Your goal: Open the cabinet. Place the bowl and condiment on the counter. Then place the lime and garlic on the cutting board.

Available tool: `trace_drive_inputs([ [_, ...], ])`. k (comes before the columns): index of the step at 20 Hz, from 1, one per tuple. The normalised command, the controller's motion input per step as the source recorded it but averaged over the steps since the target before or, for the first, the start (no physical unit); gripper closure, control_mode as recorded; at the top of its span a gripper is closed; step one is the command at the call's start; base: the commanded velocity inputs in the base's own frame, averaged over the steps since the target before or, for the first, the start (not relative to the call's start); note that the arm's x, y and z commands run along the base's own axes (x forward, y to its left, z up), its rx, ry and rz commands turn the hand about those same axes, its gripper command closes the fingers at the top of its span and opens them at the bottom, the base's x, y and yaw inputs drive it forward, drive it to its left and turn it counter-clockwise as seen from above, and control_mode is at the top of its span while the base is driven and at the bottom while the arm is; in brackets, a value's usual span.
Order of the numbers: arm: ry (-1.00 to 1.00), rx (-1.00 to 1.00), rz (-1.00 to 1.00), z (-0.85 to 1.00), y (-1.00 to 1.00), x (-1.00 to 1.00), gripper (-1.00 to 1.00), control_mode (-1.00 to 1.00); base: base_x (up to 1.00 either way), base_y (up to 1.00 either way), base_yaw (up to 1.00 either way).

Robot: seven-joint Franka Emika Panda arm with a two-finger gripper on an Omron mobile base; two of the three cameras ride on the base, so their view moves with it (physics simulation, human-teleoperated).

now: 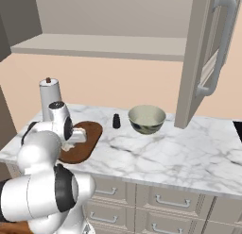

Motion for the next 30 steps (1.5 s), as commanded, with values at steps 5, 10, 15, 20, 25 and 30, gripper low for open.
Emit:
trace_drive_inputs([
  [5,0.00,0.00,0.00,0.00,0.00,0.18,-1.00,-1.00,0.00,0.00,0.00],
  [10,-0.01,0.02,0.00,0.05,-0.05,0.03,-1.00,-1.00,0.00,0.00,0.00],
  [15,0.00,0.09,0.00,0.47,-0.22,-0.18,-1.00,-1.00,0.00,0.00,0.00],
  [20,-0.01,0.08,0.00,0.76,-0.20,-0.42,-1.00,-1.00,0.00,0.00,0.00],
  [25,-0.06,0.04,0.00,0.88,-0.27,-0.43,-1.00,-1.00,0.00,0.00,0.00],
  [30,-0.09,0.00,-0.01,0.99,-0.30,-0.29,-1.00,-1.00,0.00,0.00,0.00],
])
